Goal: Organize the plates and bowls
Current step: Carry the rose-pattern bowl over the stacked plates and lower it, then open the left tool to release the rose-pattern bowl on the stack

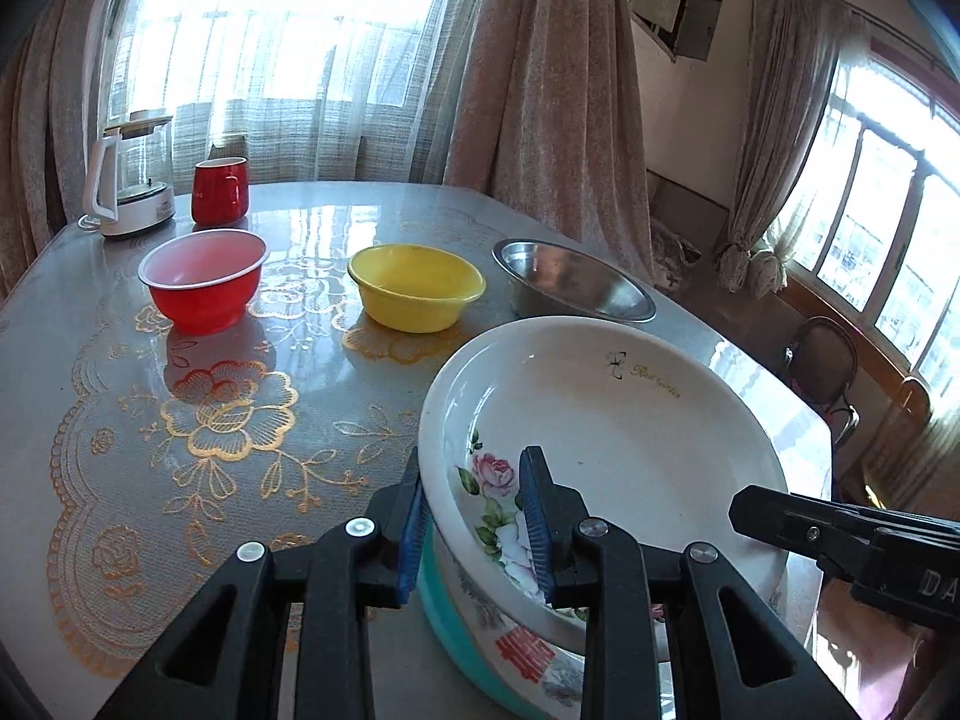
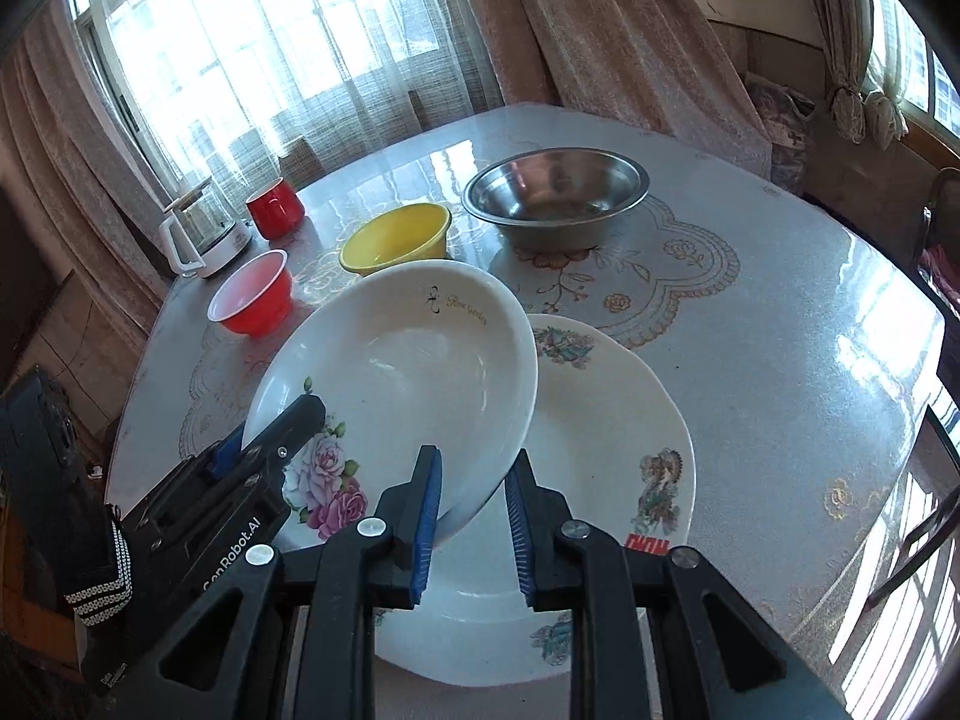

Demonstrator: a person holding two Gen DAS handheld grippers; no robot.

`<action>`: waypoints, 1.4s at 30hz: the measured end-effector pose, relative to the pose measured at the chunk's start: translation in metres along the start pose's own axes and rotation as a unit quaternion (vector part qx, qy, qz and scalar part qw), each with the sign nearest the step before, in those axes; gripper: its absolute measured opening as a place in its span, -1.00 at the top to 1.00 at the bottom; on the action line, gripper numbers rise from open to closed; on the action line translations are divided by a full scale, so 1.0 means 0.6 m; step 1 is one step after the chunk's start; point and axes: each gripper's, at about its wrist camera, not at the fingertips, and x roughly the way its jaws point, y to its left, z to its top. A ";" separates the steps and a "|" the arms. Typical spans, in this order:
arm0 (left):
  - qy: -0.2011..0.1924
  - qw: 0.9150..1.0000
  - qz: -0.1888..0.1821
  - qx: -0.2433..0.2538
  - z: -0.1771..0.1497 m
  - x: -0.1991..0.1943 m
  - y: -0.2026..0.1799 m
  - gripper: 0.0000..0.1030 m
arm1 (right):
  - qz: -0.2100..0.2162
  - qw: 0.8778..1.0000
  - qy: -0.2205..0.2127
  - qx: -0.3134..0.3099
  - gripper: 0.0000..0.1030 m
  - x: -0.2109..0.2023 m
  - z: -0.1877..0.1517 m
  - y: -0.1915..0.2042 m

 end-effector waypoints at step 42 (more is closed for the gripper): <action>0.057 0.990 -0.062 0.117 -0.046 -0.009 -0.068 -0.41 | -0.069 0.996 0.057 0.022 0.50 0.033 -0.014 -0.062</action>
